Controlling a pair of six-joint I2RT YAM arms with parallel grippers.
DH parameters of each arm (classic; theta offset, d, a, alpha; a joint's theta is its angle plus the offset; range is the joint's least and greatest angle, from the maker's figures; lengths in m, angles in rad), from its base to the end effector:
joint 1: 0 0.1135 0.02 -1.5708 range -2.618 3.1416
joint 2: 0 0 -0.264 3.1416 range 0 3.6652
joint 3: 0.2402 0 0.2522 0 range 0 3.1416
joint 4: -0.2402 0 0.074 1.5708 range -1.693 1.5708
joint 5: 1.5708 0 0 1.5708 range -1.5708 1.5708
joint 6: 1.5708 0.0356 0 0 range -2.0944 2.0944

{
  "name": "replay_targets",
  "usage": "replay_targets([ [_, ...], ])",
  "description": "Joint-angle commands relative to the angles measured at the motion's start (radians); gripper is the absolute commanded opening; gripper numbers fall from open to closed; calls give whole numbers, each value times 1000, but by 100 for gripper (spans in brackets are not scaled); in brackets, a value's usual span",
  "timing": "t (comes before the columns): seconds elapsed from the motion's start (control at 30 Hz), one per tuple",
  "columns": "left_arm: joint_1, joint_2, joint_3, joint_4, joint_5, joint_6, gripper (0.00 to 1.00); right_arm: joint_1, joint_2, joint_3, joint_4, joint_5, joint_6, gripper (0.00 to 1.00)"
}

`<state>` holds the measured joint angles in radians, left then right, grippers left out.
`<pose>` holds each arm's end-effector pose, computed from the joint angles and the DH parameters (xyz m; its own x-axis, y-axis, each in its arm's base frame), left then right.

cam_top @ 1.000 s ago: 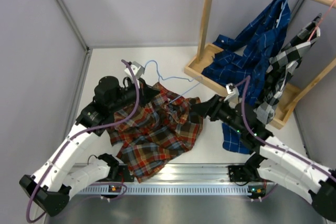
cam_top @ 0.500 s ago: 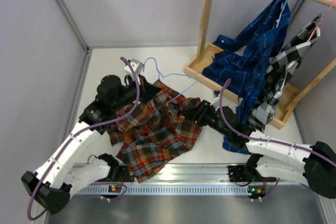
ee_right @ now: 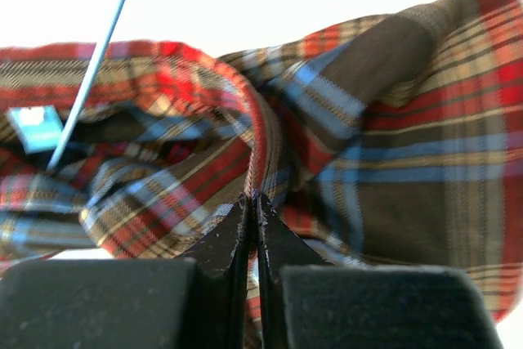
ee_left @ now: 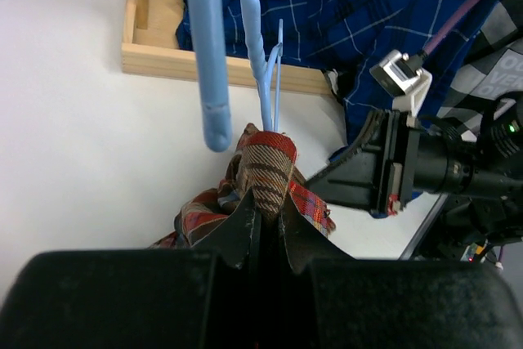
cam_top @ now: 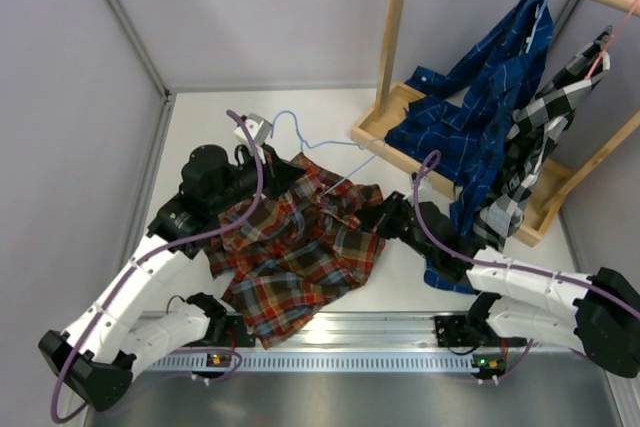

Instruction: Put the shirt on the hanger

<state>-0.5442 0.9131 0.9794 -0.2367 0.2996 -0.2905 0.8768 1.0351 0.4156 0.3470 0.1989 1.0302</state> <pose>0.1704 -0.1154 0.3802 -0.3520 -0.1069 -0.9299 0.6708 0.6640 -0.3302 0.1489 0.1680 0.2178 -0.6303 0.5566 -0.5412 -0.1776 0.5754 0.7984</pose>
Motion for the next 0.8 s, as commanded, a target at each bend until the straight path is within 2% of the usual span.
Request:
replay_targets([
  [0.0,-2,-25,15,-4,59,-27,0,-77,-20,64,-80,-10,-67,0],
  [0.03,-2,-22,27,-31,76,-35,0,-160,-20,66,-83,-95,-94,0],
  [0.13,0,-29,27,-110,151,-39,0,-272,-6,94,-117,-228,-142,0],
  [0.23,-2,-66,5,-160,199,-36,0,-355,-7,162,-211,-265,-209,0],
  [0.37,0,-127,-11,-262,146,16,0,-445,28,299,-325,-283,-278,0],
  [0.43,-2,-135,4,-346,92,37,0,-464,46,347,-354,-273,-329,0],
  [0.47,-2,-135,13,-372,54,59,0,-470,58,377,-424,-224,-353,0],
  [0.57,0,-117,51,-459,52,111,0,-470,111,503,-506,-135,-453,0],
  [0.77,-2,-97,82,-498,47,162,0,-464,249,757,-586,-134,-614,0],
])
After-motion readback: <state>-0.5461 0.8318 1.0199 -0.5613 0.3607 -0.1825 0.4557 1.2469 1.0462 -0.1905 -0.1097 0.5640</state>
